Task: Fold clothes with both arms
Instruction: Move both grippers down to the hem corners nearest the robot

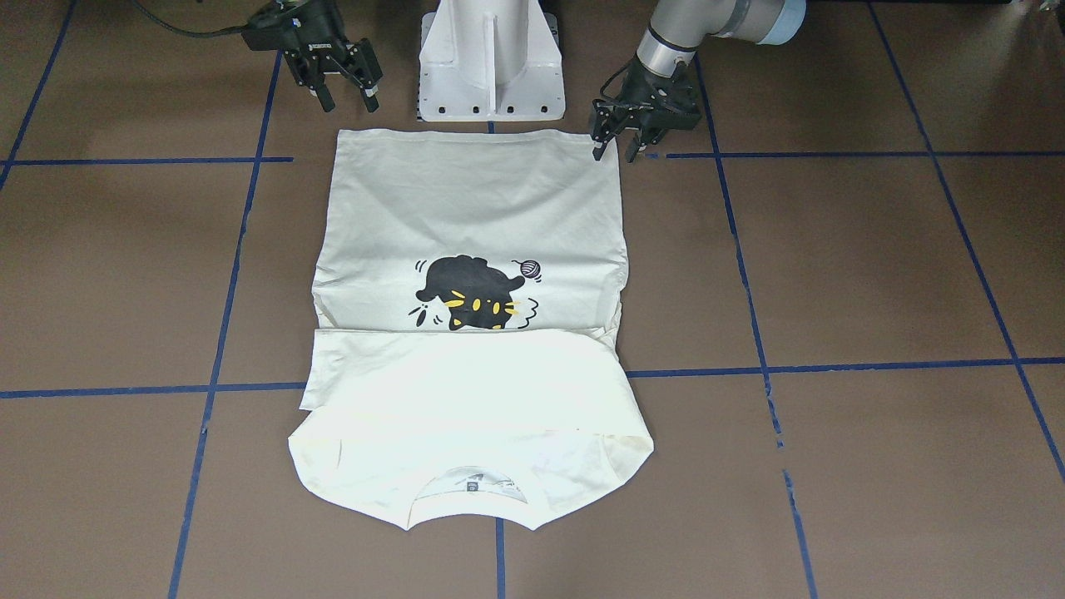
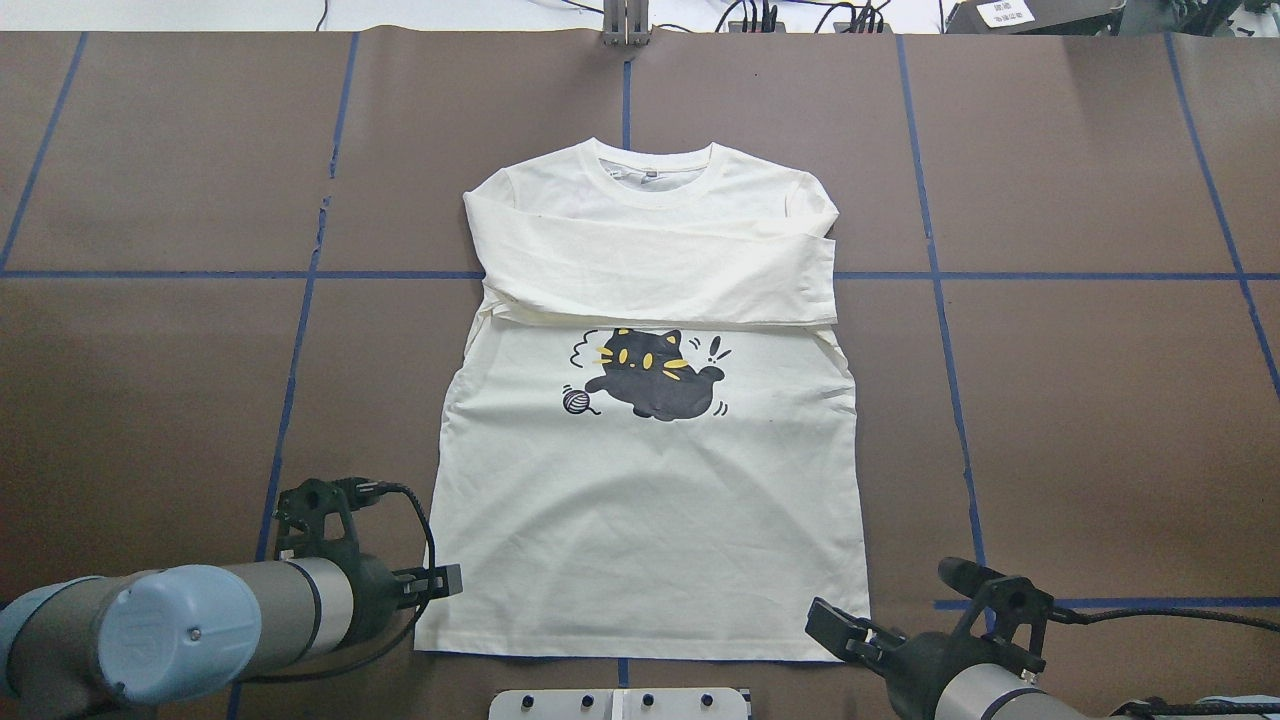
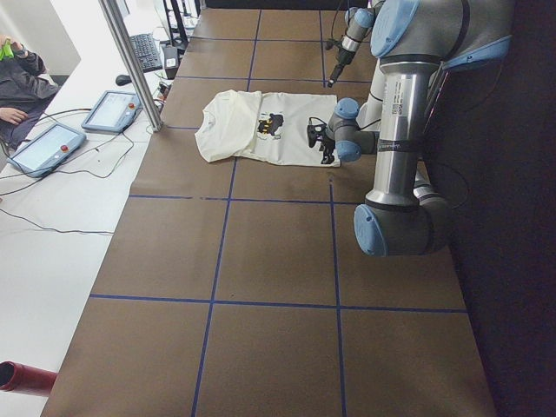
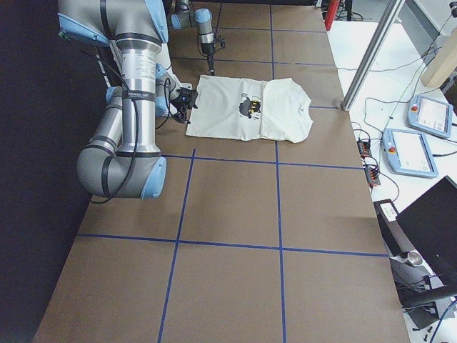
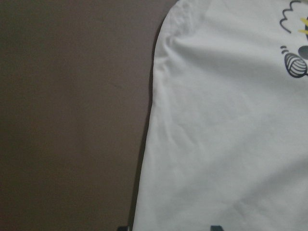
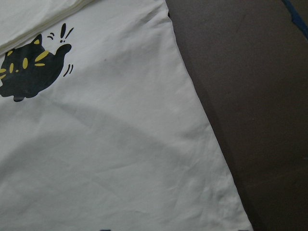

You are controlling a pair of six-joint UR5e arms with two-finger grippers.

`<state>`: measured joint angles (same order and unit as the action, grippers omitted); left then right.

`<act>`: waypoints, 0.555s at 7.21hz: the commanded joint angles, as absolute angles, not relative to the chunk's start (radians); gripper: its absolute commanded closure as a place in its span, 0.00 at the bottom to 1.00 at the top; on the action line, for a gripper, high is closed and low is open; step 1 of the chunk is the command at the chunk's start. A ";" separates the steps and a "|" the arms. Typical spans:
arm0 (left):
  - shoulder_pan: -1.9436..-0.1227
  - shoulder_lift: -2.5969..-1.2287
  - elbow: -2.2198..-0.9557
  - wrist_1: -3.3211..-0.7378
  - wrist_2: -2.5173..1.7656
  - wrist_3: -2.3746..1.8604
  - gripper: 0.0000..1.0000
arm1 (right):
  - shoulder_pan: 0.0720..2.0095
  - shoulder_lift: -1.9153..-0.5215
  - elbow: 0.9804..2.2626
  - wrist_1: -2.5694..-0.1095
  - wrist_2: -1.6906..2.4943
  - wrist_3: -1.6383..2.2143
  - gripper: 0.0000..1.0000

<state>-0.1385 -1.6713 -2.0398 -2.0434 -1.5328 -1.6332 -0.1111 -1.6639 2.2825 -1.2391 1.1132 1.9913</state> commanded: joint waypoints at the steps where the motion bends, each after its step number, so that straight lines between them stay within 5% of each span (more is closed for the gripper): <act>1: -0.063 -1.670 -2.037 -2.007 -1.522 -1.690 0.44 | -0.117 -1.674 2.283 -1.236 1.106 1.994 0.08; 3: -0.061 -1.670 -2.039 -2.006 -1.523 -1.690 0.49 | -0.117 -1.674 2.283 -1.236 1.104 1.994 0.08; 4: -0.061 -1.671 -2.046 -2.006 -1.523 -1.692 0.64 | -0.115 -1.674 2.283 -1.236 1.104 1.994 0.08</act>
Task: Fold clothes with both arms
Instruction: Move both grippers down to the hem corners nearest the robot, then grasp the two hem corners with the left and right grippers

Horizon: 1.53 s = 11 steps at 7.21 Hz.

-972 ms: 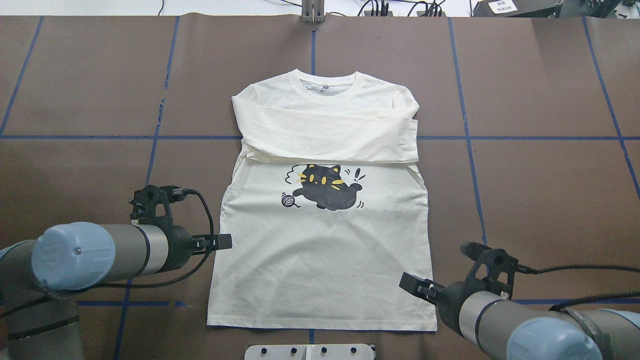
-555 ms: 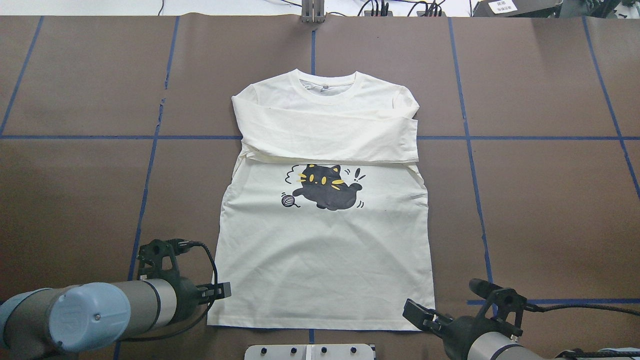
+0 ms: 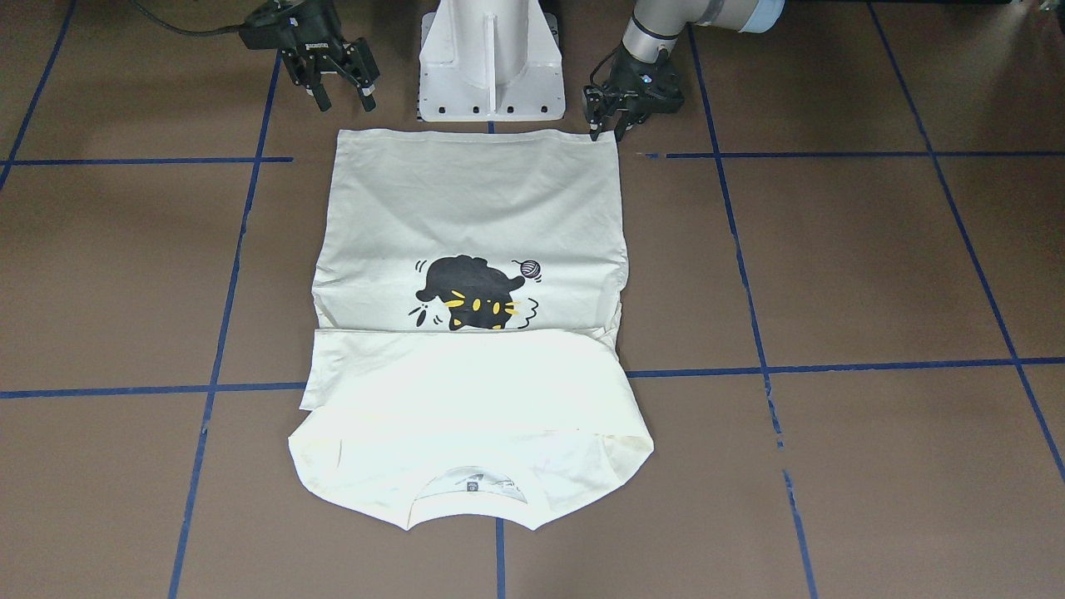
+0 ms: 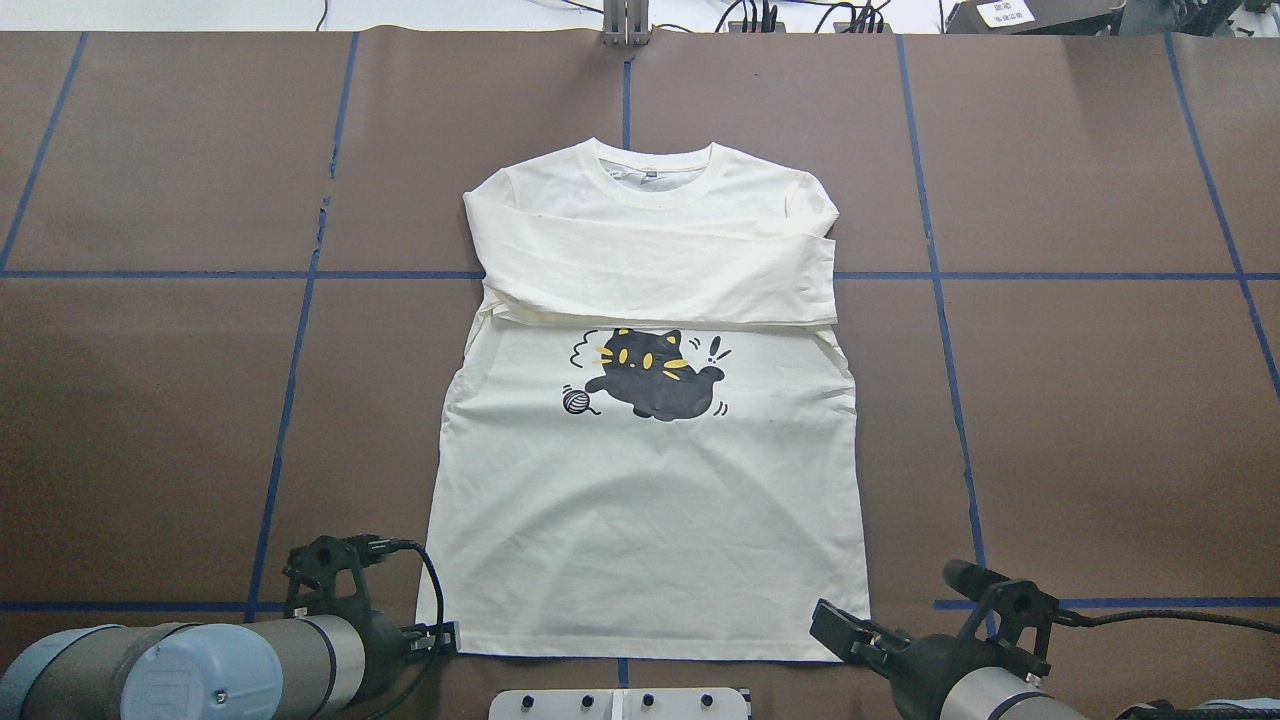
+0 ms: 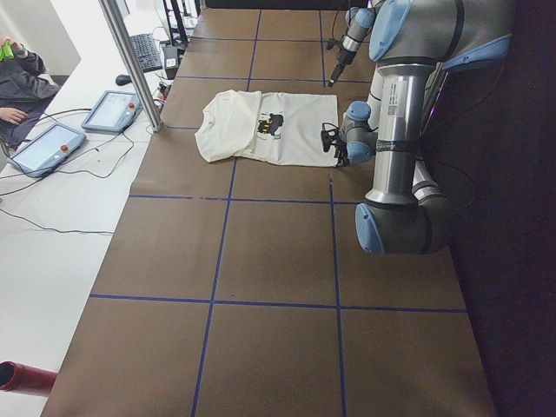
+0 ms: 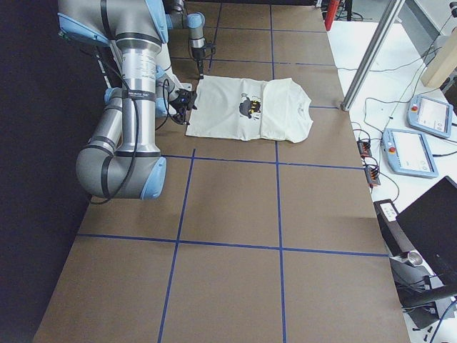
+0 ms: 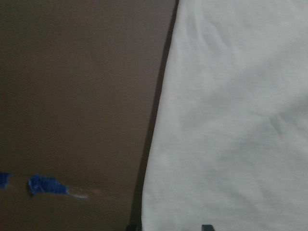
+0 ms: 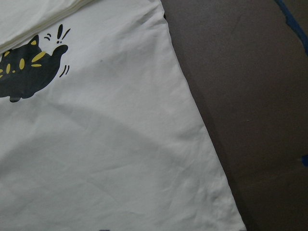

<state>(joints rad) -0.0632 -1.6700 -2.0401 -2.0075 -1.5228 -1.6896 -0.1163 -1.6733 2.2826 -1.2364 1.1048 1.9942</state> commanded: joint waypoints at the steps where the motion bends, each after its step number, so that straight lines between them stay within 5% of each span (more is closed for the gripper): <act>1: -0.063 -1.669 -2.052 -2.006 -1.523 -1.698 0.94 | -0.115 -1.674 2.283 -1.236 1.104 1.994 0.08; 7: -0.074 -1.655 -2.098 -1.947 -1.525 -1.697 1.00 | -0.121 -1.672 2.243 -1.236 1.091 1.997 0.15; 9: -0.071 -1.661 -2.146 -1.885 -1.525 -1.698 1.00 | -0.132 -1.660 2.171 -1.243 1.091 2.078 0.34; 11: -0.069 -1.660 -2.145 -1.885 -1.526 -1.698 1.00 | -0.132 -1.655 2.151 -1.244 1.092 2.077 0.34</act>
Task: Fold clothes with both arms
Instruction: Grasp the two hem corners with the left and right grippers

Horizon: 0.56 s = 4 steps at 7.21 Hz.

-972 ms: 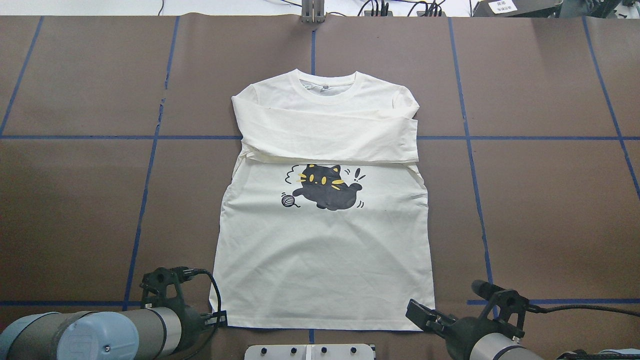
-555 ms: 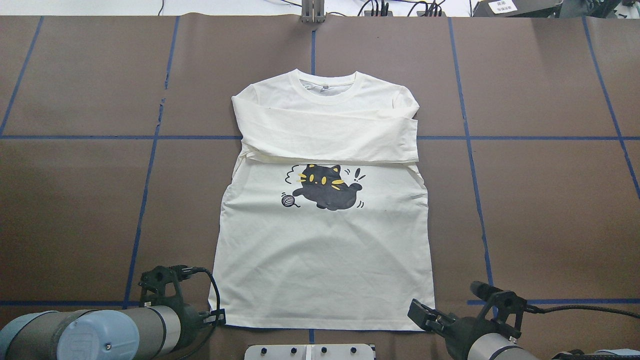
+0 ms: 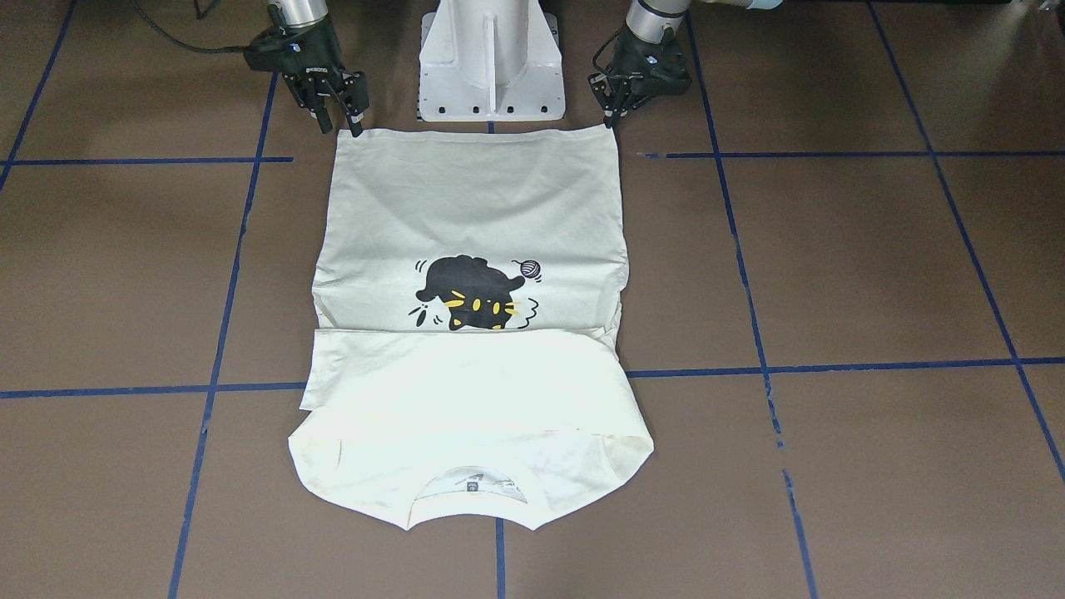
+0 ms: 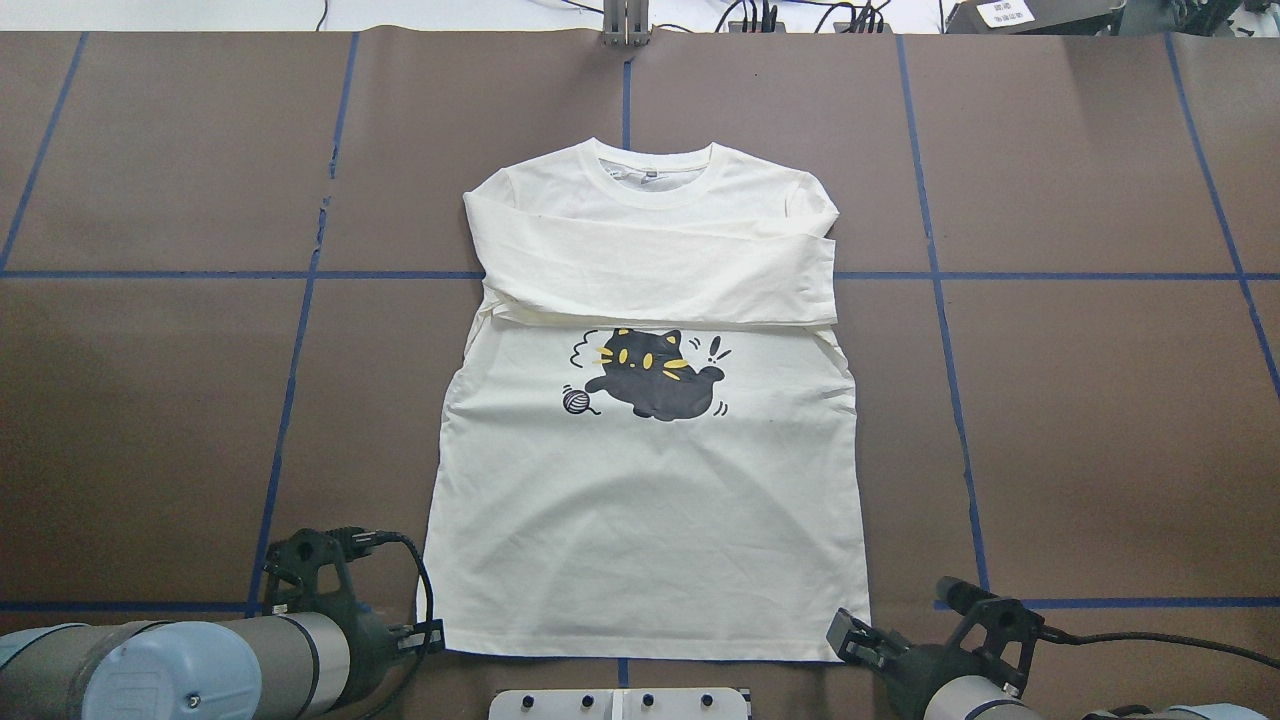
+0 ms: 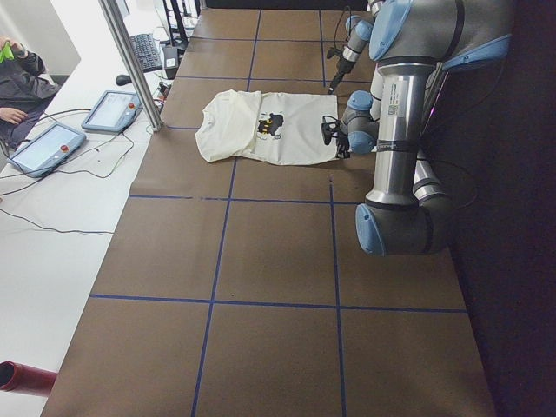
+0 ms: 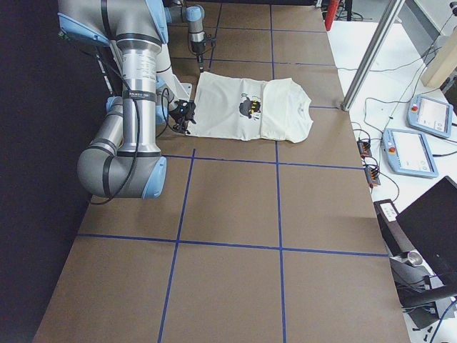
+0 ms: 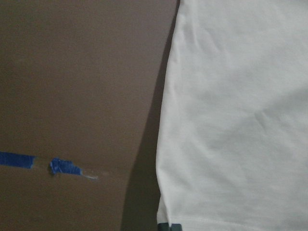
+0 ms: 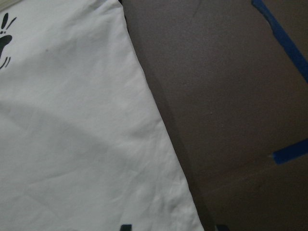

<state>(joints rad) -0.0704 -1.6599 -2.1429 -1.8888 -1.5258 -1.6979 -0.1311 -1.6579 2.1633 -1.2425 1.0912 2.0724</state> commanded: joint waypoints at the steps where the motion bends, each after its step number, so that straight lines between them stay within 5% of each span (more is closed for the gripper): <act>1: -0.068 -1.660 -2.145 -1.885 -1.526 -1.698 1.00 | -0.132 -1.657 2.149 -1.246 1.094 2.075 0.34; 4: -0.064 -1.658 -2.141 -1.885 -1.526 -1.698 1.00 | -0.146 -1.660 2.138 -1.249 1.095 2.077 0.34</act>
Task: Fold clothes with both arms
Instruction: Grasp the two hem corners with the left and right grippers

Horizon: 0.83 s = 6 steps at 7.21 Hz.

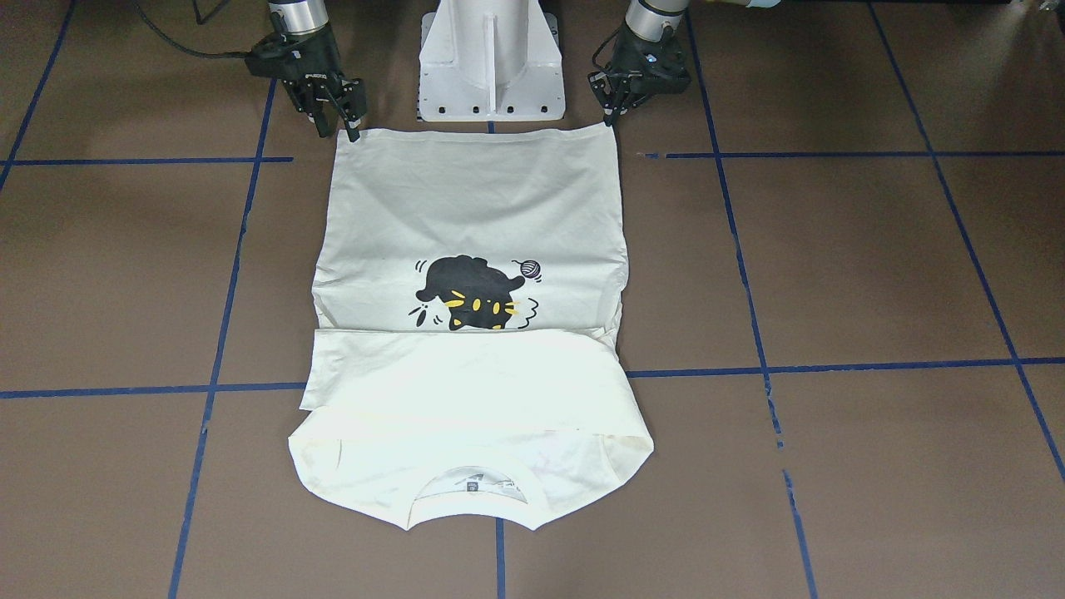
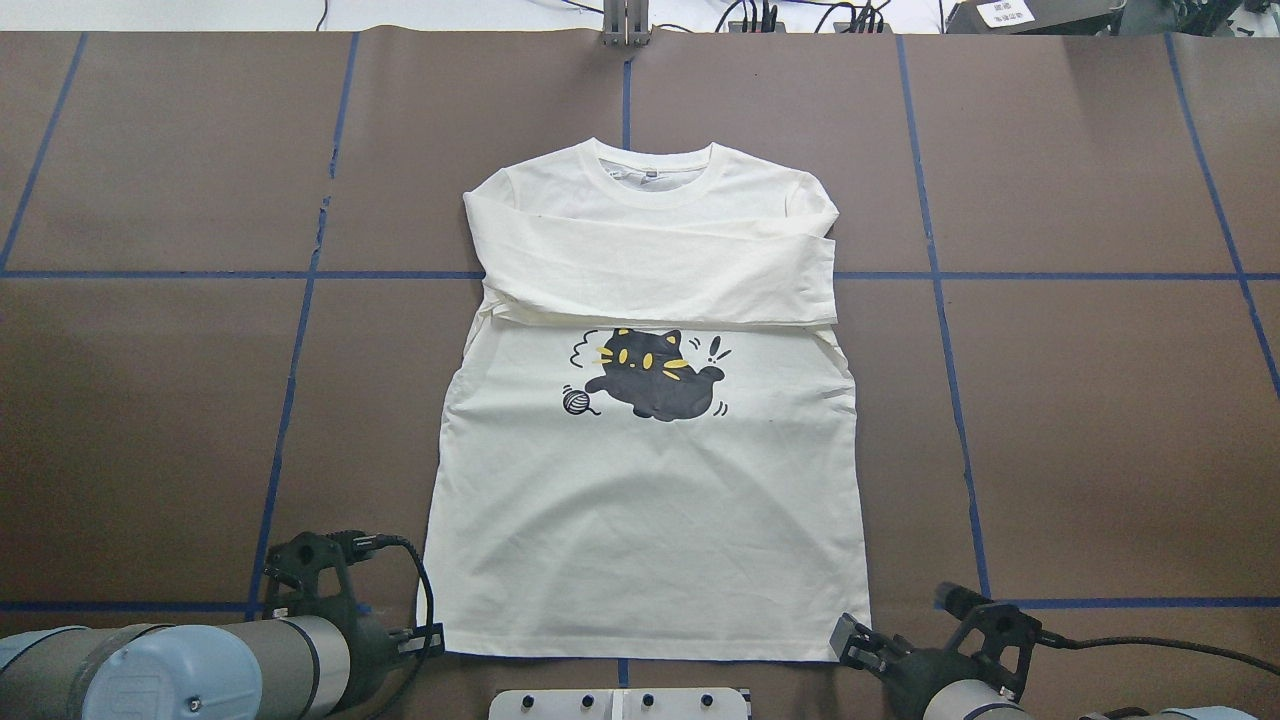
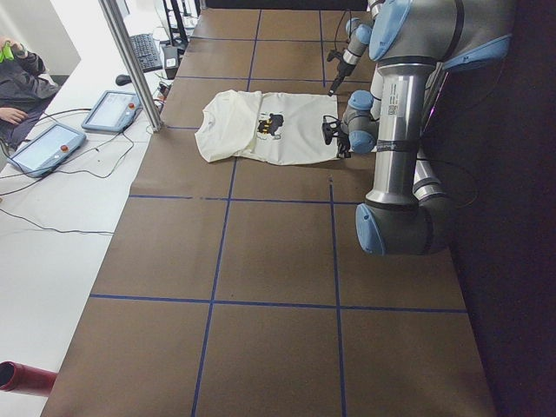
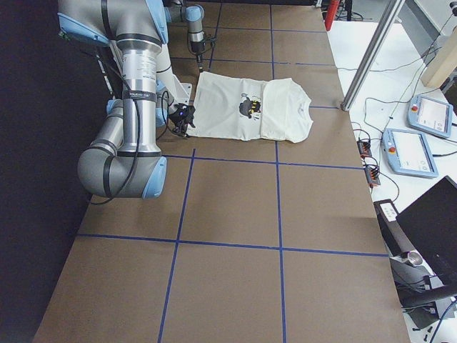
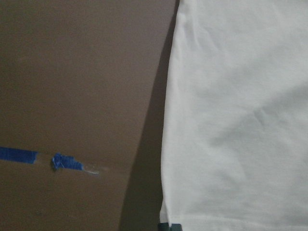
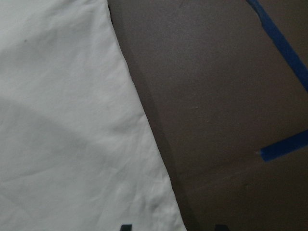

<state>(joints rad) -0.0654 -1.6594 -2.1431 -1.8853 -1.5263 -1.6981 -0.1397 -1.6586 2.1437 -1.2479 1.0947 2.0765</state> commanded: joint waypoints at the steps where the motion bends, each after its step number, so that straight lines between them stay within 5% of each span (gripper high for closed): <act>1: -0.063 -1.658 -2.141 -1.885 -1.526 -1.700 1.00 | -0.149 -1.658 2.137 -1.249 1.094 2.079 0.37; 4: -0.063 -1.658 -2.141 -1.885 -1.526 -1.700 1.00 | -0.155 -1.657 2.129 -1.247 1.083 2.083 0.41; 5: -0.063 -1.658 -2.141 -1.885 -1.526 -1.700 1.00 | -0.158 -1.657 2.129 -1.247 1.081 2.091 0.59; 6: -0.063 -1.658 -2.141 -1.887 -1.526 -1.700 1.00 | -0.167 -1.655 2.129 -1.247 1.074 2.121 0.65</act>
